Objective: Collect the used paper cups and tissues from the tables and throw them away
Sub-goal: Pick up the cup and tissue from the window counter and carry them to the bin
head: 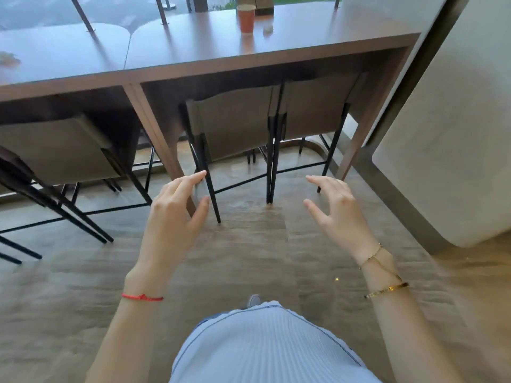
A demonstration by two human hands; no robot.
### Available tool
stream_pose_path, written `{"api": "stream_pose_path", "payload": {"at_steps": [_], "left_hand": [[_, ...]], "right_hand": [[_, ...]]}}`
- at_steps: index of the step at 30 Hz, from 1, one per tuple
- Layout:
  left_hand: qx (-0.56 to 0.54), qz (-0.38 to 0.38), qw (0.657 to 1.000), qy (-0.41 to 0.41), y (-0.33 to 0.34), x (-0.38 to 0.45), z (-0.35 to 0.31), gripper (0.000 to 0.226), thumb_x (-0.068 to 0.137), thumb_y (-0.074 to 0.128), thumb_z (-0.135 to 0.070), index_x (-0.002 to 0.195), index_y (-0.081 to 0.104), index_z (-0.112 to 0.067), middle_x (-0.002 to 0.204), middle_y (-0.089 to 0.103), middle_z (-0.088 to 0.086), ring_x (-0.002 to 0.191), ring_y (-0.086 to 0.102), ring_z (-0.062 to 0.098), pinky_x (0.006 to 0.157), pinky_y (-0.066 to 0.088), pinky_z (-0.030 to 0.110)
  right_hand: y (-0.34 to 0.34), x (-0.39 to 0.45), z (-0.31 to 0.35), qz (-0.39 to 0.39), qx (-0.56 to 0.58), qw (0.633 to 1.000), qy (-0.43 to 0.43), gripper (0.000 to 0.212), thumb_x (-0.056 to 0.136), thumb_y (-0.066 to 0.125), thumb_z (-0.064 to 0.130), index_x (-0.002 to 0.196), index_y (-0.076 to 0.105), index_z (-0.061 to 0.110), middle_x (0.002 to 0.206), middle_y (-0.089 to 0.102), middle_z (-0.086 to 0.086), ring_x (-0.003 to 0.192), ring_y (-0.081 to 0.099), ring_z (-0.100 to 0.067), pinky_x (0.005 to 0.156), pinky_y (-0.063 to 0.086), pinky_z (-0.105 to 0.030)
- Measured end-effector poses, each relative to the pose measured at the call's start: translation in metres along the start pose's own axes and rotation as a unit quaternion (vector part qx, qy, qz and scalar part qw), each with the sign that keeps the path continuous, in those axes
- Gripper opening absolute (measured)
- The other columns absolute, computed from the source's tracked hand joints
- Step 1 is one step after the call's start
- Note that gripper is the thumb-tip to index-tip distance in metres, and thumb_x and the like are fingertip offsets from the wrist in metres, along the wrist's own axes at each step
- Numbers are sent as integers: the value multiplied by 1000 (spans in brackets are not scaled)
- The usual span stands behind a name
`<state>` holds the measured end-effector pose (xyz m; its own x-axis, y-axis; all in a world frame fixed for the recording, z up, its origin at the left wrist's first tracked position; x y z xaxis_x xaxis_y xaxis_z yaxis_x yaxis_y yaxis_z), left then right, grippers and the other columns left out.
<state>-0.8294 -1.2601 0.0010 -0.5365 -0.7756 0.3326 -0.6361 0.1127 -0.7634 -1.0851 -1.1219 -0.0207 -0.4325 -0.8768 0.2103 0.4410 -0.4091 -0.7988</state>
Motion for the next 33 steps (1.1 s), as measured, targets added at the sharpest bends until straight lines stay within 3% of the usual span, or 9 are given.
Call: {"api": "stream_pose_path", "payload": {"at_steps": [3, 12, 19, 23, 33], "left_hand": [[4, -4, 1000, 3, 13, 74, 5, 45, 92, 59, -21, 136, 51, -14, 128, 59, 4, 125, 48, 17, 107, 39, 39], [9, -15, 1000, -9, 70, 248, 26, 45, 93, 58, -21, 137, 50, -15, 132, 57, 2, 126, 48, 16, 106, 41, 44], [14, -56, 998, -32, 129, 391, 30, 49, 94, 57, -27, 140, 45, -18, 133, 57, 0, 126, 49, 14, 108, 39, 37], [21, -77, 996, -43, 156, 477, 27, 52, 94, 56, -29, 143, 42, -20, 133, 56, -1, 124, 49, 13, 106, 34, 25], [23, -105, 989, -102, 206, 652, 56, 73, 88, 65, -30, 149, 28, -16, 140, 48, 4, 125, 48, 20, 104, 42, 40]], "right_hand": [[-4, 71, -13, -18, 2, 1000, -4, 45, 92, 61, 25, 134, 50, 18, 133, 54, 4, 131, 39, -13, 112, 29, -27], [11, 253, -70, -14, 15, 1000, -17, 44, 92, 60, 26, 134, 50, 19, 134, 53, 4, 132, 38, -12, 110, 26, -24], [10, 421, -123, -11, 34, 997, -69, 43, 91, 61, 23, 132, 53, 16, 132, 55, 1, 129, 42, -16, 111, 33, -32], [2, 525, -145, 3, 27, 994, -103, 43, 92, 60, 23, 133, 52, 15, 134, 54, -1, 130, 41, -17, 111, 33, -32], [23, 744, -169, 38, 16, 991, -129, 37, 92, 58, 19, 128, 55, 10, 134, 53, -7, 128, 44, -23, 108, 34, -34]]}}
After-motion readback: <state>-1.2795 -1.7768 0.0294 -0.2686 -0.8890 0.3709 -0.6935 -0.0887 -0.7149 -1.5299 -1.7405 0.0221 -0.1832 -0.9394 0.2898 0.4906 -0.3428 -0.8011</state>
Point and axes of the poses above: each hand's wrist, its own x-axis towards the middle knuckle, its own y-axis out of the palm, z = x × y, the point moved 2 cm from there along x, towards the middle knuckle
